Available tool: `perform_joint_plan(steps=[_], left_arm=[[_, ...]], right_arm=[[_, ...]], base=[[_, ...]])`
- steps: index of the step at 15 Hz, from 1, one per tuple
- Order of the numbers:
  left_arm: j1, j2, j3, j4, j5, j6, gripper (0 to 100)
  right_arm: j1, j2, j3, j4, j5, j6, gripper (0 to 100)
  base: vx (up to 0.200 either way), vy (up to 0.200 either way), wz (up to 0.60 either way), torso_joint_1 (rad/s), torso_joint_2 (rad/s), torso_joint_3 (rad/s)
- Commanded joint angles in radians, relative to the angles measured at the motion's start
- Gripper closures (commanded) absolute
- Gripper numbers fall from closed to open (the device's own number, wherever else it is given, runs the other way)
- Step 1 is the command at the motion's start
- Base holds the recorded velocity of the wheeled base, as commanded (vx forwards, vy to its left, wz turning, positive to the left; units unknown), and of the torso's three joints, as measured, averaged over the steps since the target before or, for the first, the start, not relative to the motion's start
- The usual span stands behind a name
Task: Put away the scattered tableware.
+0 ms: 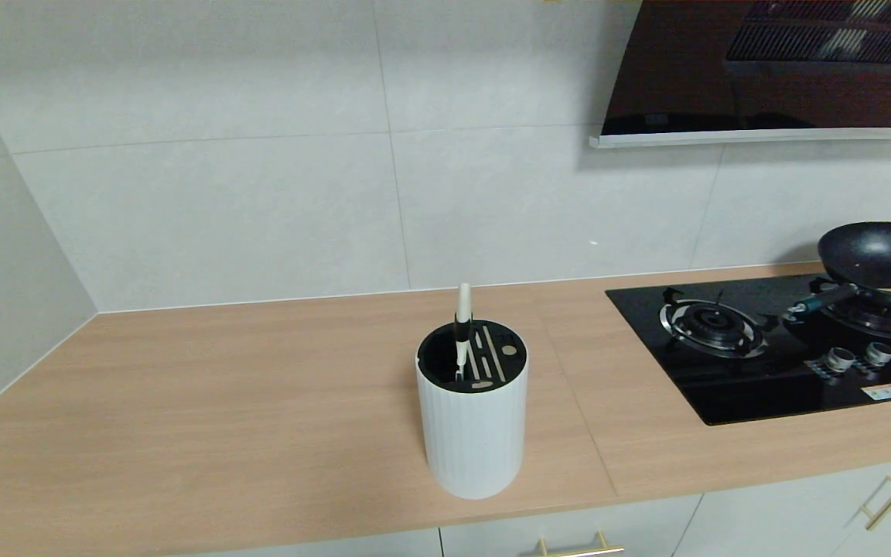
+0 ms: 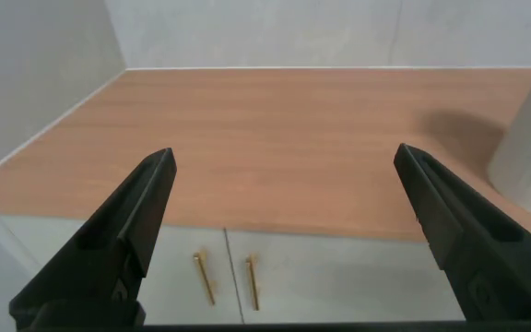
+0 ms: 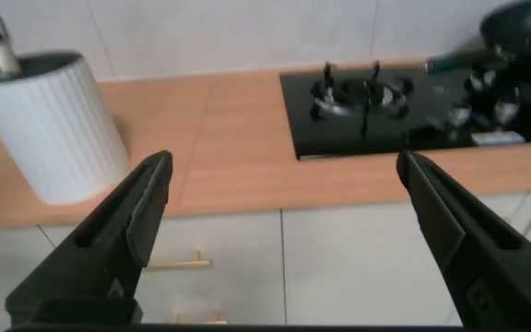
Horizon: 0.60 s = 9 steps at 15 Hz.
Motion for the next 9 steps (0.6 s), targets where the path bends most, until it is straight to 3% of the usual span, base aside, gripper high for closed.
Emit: perform_joint_plan(steps=[1,5,7,9], left_arm=[[0.000,0.002,0.002,0.000,-0.024,-0.008,0],[0.000,0.002,0.000,0.047,-0.154,-0.036,0],[0.000,0.003,0.000,0.047,-0.188,0.035,0],[0.000,0.003,0.000,0.047,-0.191,0.015,0]], right_arm=[[0.000,0.002,0.007,0.025,0.005,-0.039,0],[0.001,0.002,0.007,0.043,0.010,-0.063,0],[0.001,0.002,0.007,0.043,0.010,-0.053,0],[0.000,0.002,0.007,0.043,0.010,-0.053,0]], base=[[0.000,0.000,0.00,0.000,0.00,0.000],[0.000,0.000,0.00,0.000,0.00,0.000],[0.000,0.000,0.00,0.000,0.00,0.000],[0.000,0.000,0.00,0.000,0.00,0.000]])
